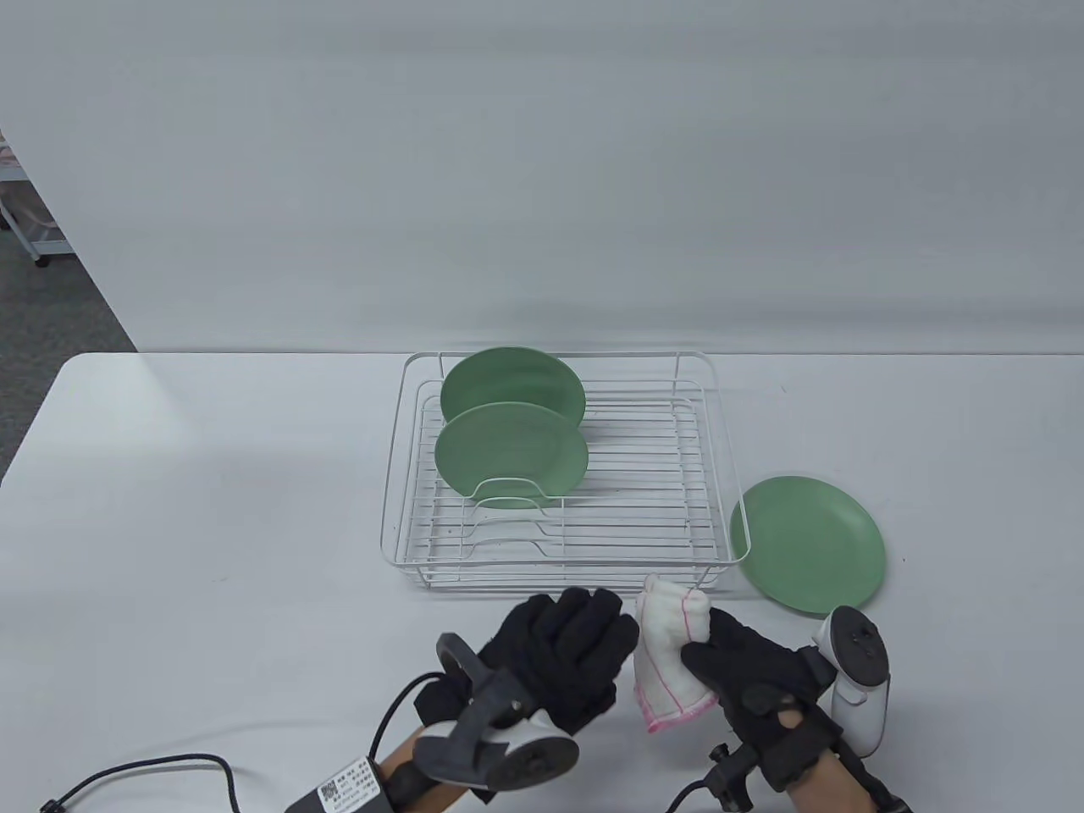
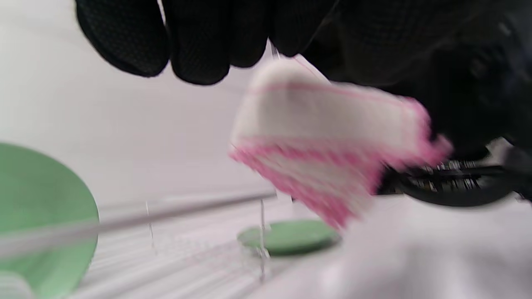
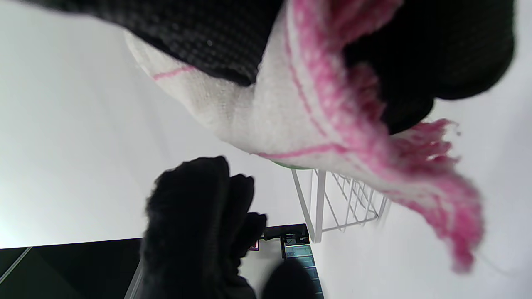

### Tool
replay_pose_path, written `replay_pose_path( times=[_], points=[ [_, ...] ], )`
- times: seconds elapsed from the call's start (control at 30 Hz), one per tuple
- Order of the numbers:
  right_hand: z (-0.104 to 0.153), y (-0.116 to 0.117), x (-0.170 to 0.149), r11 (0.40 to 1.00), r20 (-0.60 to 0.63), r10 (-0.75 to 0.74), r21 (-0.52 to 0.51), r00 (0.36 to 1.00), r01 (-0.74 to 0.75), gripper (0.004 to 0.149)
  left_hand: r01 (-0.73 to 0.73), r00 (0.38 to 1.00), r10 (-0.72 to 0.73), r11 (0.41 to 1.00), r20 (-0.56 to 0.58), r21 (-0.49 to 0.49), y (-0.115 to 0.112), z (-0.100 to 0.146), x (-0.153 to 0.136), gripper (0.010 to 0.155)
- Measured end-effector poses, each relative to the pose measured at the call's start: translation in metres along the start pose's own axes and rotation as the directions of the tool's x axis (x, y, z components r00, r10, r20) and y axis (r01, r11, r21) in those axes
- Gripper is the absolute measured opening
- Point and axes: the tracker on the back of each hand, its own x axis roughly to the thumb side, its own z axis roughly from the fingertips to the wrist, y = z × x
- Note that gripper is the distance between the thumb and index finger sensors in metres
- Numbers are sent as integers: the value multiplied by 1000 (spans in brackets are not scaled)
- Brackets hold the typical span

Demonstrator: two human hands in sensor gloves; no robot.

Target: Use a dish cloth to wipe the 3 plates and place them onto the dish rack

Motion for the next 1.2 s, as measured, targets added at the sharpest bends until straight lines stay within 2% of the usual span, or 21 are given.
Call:
replay_pose_path(
  times=[0.1,0.17,0.2,0.23,0.27,0.3,0.33,0.43,0.5,0.53,0.57,0.63,0.67,0.7,0.8,0.87,0.93,0.97,1.03,1.1,1.2],
  points=[
    [0,22,-7,998,-32,5,69,999,-3,59,-23,1000,23,999,-2,-48,-15,9,8,98],
    [0,37,-9,984,-26,-22,178,999,26,68,-77,996,74,993,-40,-94,-19,13,4,107],
    [1,44,-7,970,-17,-11,243,1000,15,71,-120,991,114,989,-67,-87,-21,16,0,110],
    [3,49,-3,961,20,63,269,998,-66,73,-162,983,155,984,-94,-69,-22,20,-3,112],
    [4,52,-1,953,59,123,271,991,-135,90,-193,976,187,980,-109,-54,-22,22,-5,113],
    [4,55,3,934,119,200,276,972,-226,97,-234,965,230,972,-129,-13,-22,25,-8,110],
    [5,57,5,917,138,238,294,961,-269,87,-264,951,269,963,-150,55,-20,27,-12,105],
    [7,57,7,916,146,215,312,966,-251,81,-377,896,408,907,-177,186,-12,29,-25,76],
    [9,51,13,928,154,229,265,961,-264,76,-509,794,570,814,-211,281,-6,31,-40,61],
    [10,47,18,933,160,245,229,956,-277,82,-573,731,644,759,-225,309,-5,33,-47,59],
    [11,37,25,943,165,288,125,943,-309,63,-648,633,737,672,-236,359,-3,38,-57,59],
    [12,17,40,924,166,381,-80,909,-373,62,-724,490,844,532,-216,438,2,46,-75,59],
    [12,9,45,904,162,423,-143,891,-403,62,-747,423,883,468,-204,473,5,51,-84,59],
    [11,-5,54,856,149,499,-235,854,-460,62,-753,360,912,408,-196,516,8,57,-95,60],
    [6,-37,71,693,51,655,-438,754,-572,62,-721,273,942,333,-193,607,11,68,-119,60],
    [-3,-64,79,515,-112,745,-530,658,-674,63,-687,200,956,293,-214,665,6,78,-134,60],
    [-13,-89,78,376,-314,758,-505,571,-777,67,-674,138,965,258,-224,692,1,83,-142,61],
    [-17,-100,75,334,-399,740,-480,541,-811,69,-673,111,968,241,-226,700,-1,85,-146,61],
    [-27,-126,60,331,-549,639,-435,539,-837,74,-665,82,969,227,-232,712,-2,87,-150,60],
    [-35,-142,45,355,-646,540,-405,539,-843,79,-654,92,964,246,-248,715,-1,88,-151,60],
    [-46,-161,22,314,-807,430,-286,404,-905,89,-649,105,960,264,-260,713,-1,89,-152,61]
  ],
)
